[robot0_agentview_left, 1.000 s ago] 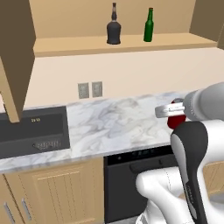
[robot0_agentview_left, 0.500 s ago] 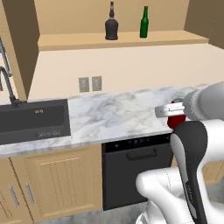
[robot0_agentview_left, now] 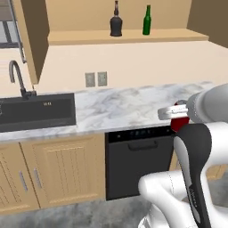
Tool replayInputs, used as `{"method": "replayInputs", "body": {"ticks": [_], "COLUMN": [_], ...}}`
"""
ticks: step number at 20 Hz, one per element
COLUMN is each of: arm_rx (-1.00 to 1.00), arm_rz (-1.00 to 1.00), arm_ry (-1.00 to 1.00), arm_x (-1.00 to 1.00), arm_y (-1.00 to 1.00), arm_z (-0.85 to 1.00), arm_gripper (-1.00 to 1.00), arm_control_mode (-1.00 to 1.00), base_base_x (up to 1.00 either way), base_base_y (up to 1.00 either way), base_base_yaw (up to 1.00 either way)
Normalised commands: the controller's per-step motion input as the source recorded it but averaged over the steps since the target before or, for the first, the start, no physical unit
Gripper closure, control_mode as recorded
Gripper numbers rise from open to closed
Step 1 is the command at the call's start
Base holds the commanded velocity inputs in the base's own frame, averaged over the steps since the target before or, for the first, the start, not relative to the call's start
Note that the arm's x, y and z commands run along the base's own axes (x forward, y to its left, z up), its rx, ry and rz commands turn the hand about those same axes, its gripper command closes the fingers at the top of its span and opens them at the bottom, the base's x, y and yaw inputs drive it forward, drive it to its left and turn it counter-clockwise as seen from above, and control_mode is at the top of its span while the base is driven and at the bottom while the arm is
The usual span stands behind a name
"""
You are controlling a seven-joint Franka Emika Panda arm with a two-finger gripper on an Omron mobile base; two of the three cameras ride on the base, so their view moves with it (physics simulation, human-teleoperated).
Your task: Sort all alcoholic drinks to one cabinet, and non-alcoholic drinks to the other.
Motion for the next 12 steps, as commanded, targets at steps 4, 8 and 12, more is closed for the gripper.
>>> {"method": "replayInputs", "body": {"ticks": [4,8,12], "arm_rx": [0.00,0.00,0.00], "arm_rz": [0.00,0.00,0.00], "arm_ry": [0.00,0.00,0.00], "arm_x": [0.00,0.00,0.00], "arm_y": [0.00,0.00,0.00], "arm_z": [0.00,0.00,0.00], "arm_gripper": [1.00,1.00,1.00], "arm_control_mode": [1.00,1.00,1.00], "base_base_x": [-0.39,-0.22,-0.19], "base_base_y": [0.22,0.24,0.26], "base_base_yaw": [0.15,0.19,0.19]}}
